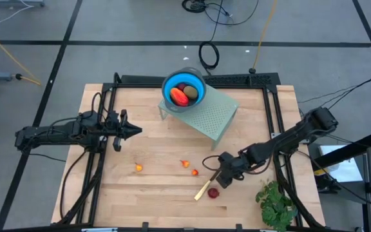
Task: Pick & Place Fruit
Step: Put the kiwi into the blue strainer bowl on the shelf
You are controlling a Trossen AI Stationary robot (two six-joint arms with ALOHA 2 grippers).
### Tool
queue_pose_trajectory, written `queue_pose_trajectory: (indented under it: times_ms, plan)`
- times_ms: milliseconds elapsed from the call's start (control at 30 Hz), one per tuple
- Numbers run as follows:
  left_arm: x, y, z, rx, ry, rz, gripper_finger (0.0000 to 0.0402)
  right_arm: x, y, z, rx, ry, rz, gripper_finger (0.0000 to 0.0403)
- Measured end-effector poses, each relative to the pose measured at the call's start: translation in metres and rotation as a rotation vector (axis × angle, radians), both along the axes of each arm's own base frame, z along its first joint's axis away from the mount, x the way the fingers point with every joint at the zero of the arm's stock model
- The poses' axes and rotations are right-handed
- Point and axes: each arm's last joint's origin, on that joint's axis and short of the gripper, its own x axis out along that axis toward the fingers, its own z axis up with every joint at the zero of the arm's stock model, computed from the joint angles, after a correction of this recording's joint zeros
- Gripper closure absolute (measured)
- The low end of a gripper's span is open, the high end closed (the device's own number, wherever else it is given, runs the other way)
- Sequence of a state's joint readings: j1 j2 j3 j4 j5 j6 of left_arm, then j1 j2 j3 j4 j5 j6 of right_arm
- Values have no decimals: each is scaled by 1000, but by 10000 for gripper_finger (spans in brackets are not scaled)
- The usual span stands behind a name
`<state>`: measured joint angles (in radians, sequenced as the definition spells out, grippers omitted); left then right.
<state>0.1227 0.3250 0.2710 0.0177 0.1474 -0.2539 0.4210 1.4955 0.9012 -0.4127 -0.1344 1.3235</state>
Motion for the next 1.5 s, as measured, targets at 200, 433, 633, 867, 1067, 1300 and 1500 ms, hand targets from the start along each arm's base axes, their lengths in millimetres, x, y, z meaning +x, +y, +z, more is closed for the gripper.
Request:
queue_pose_trajectory:
  times_ms: [200,433,633,867,1067,1300,1500]
  plan:
    - [0,0,0,14,-1,0,378,-3,-2,14,4,-60,-8,193]
    - [0,0,0,25,-3,8,378,-8,-7,30,-40,-154,-54,193]
    - [0,0,0,46,-3,9,378,-7,-10,47,-59,-297,-70,193]
    - [0,0,0,53,-3,8,378,-3,-10,61,-69,-441,-85,193]
    - [0,0,0,53,-3,8,378,2,-8,68,-26,-530,-97,193]
    - [0,0,0,51,-3,8,378,4,-7,72,-20,-581,-83,193]
    - [0,0,0,51,-3,8,378,4,-6,72,-20,-582,-83,193]
